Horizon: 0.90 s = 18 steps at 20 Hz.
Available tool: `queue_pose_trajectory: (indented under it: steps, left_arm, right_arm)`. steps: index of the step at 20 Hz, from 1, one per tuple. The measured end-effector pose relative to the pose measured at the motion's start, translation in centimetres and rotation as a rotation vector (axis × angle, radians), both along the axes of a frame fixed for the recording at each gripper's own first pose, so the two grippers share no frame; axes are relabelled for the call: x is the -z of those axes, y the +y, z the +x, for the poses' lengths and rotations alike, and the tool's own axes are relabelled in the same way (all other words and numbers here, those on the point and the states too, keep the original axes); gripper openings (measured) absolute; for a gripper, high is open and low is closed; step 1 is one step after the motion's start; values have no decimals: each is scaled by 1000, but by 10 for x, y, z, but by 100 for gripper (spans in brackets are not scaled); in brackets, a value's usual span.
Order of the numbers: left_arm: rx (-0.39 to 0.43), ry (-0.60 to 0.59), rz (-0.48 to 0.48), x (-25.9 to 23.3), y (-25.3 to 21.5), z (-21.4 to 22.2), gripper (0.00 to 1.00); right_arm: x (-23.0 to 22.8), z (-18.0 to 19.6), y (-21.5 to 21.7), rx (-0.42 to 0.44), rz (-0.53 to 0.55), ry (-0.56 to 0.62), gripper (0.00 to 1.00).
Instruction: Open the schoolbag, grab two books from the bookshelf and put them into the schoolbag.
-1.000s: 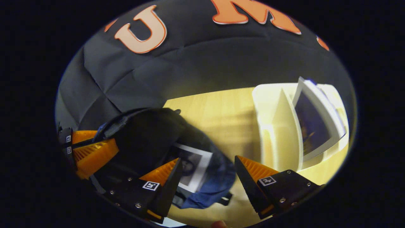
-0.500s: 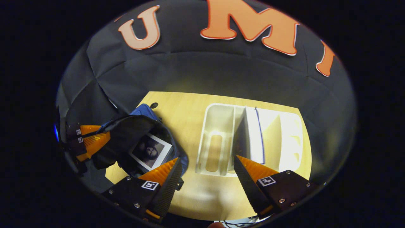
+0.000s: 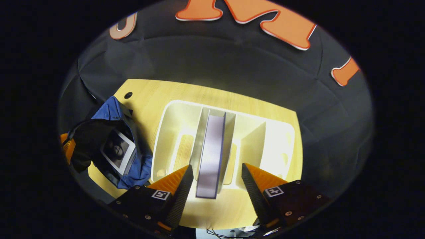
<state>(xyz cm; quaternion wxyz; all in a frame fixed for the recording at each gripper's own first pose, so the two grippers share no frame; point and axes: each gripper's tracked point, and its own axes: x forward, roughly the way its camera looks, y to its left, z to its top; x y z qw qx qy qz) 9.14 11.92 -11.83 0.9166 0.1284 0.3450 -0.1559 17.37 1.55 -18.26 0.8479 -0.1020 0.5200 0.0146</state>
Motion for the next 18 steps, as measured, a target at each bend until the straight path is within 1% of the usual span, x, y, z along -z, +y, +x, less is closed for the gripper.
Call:
queue_pose_trajectory:
  steps: [1,2,3,4,5,6,8,9,10,14,18]
  left_arm:
    - [-5,4,2,2,1,1,3]
    - [-12,8,2,4,1,1,3]
    - [-14,10,0,4,0,2,3]
    - [-16,11,-3,5,-1,2,3]
    - [-16,14,-4,6,-3,2,3]
    - [-17,16,-3,7,-3,2,3]
    - [-20,19,-2,8,-3,3,3]
    - [-20,18,-1,9,-2,4,3]
    - [-18,17,-1,8,-3,4,3]
    - [-8,16,0,8,-4,5,3]
    - [-2,14,2,6,-3,6,3]
  right_arm:
    - [8,6,1,8,8,16,81]
    - [14,14,-1,24,-2,20,78]
    - [20,18,-3,35,-3,43,60]
    - [24,14,1,42,1,71,73]
    - [31,14,3,43,5,97,56]
    - [31,12,7,51,32,118,51]
    - [30,12,5,68,36,131,31]
    - [26,8,5,74,44,135,28]
    - [21,7,4,80,52,131,35]
    - [-18,0,-8,98,65,75,33]
    - [-79,-15,-5,99,129,-7,33]
